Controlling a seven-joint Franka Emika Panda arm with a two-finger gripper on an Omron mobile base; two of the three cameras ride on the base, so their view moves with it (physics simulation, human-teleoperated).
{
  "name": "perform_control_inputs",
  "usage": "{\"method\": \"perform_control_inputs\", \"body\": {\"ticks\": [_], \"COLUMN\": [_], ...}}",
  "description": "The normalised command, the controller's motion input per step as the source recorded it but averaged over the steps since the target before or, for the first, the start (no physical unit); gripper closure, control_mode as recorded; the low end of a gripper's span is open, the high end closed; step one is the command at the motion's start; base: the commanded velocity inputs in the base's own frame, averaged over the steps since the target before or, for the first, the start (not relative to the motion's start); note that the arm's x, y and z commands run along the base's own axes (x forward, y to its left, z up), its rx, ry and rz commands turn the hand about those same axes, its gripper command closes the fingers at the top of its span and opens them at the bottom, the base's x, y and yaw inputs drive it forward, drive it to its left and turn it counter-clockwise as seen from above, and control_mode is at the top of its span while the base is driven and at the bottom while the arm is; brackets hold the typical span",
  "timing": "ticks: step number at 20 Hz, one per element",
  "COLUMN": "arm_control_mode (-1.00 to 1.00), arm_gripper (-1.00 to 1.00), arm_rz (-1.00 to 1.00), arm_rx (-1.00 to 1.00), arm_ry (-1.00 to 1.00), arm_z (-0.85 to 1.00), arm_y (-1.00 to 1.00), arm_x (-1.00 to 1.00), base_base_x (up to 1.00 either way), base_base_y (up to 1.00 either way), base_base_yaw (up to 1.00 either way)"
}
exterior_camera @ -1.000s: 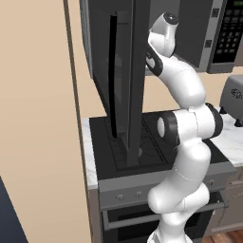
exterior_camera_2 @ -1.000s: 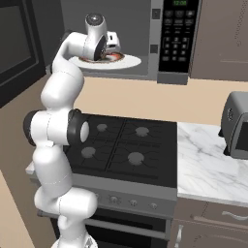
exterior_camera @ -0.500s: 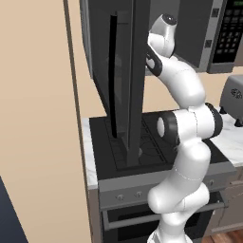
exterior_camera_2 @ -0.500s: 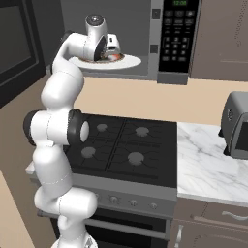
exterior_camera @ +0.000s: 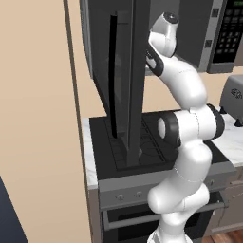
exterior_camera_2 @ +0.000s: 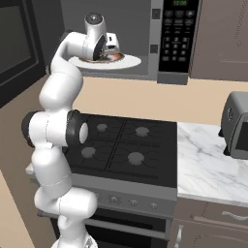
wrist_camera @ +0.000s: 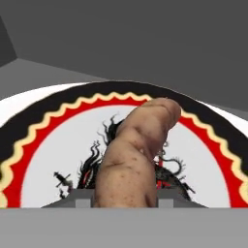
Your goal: Retrieve the reheated potato from the microwave, then place the potato, cheese, and condiment on the cutting board.
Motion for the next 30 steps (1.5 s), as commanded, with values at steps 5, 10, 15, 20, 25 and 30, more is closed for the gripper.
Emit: {"method": "perform_control_inputs", "body": {"ticks": [5, 10, 15, 20, 25, 30], "arm_control_mode": [-1.00, -1.00, -1.00, -1.00, -1.00, -1.00], "arm_gripper": [1.00, 1.00, 1.00, 1.00, 1.00, 1.00], "arm_rz": [0.00, 0.00, 0.00, 0.00, 0.00, 0.00], "arm_rx": [0.00, 0.04, 0.07, 0.09, 0.08, 0.06], "arm_ry": [-0.12, -0.10, -0.01, 0.01, 0.02, 0.00], "arm_z": [0.11, 0.09, 0.03, 0.07, 0.10, 0.04], "arm_y": [0.00, 0.00, 0.00, 0.00, -0.01, -0.02], "arm_x": [-0.73, -0.79, -0.75, -0.75, -0.79, -0.85], "base_base_x": [0.00, 0.00, 0.00, 0.00, 0.00, 0.00], "base_base_y": [0.00, 0.00, 0.00, 0.00, 0.00, 0.00], "base_base_yaw": [0.00, 0.00, 0.00, 0.00, 0.00, 0.00]}}
